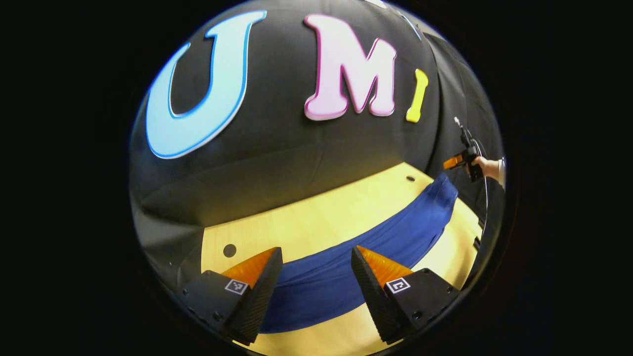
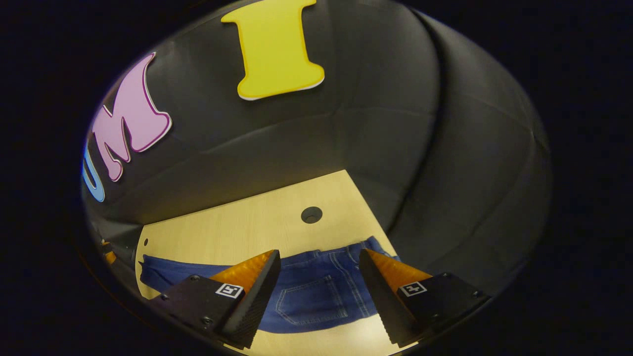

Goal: Grasp the waist and the cuffs of the jeans and fold them to make the two legs overlap; first hold the waist and fold one-third of the jeans toward the cuffs, then hold the cuffs and fold the remaining one-third in the same direction to finish folding.

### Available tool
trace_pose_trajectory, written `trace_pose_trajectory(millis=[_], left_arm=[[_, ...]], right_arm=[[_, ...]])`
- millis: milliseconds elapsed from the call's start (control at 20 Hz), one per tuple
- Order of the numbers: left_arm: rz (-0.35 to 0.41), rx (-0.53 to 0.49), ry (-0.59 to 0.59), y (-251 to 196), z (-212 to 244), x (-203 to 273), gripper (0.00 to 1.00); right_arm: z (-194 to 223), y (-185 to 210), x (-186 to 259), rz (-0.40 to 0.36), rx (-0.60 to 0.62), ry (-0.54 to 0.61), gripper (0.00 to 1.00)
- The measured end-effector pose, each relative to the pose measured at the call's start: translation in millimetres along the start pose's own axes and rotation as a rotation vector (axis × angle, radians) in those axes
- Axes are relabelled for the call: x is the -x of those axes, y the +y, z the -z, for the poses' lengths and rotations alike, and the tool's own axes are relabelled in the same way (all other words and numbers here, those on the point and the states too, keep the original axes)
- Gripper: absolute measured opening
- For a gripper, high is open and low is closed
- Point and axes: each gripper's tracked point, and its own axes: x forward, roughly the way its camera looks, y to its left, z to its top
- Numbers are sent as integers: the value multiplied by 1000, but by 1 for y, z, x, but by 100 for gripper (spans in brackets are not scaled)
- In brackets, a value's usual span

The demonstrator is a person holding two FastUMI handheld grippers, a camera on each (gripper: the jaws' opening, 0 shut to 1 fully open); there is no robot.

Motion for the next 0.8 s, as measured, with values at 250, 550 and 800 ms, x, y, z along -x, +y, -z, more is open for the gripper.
trace_pose_trajectory(millis=[250, 550, 800], left_arm=[[-28, 112, -120, -26, -26, 46, 82], [-57, 153, -200, -48, -43, 77, 83], [-23, 170, -248, -70, -55, 70, 83]], right_arm=[[9, -28, 41, 35, 4, -8, 98], [60, -90, 42, 160, -191, 99, 98], [115, -113, 3, 220, -395, 212, 98]])
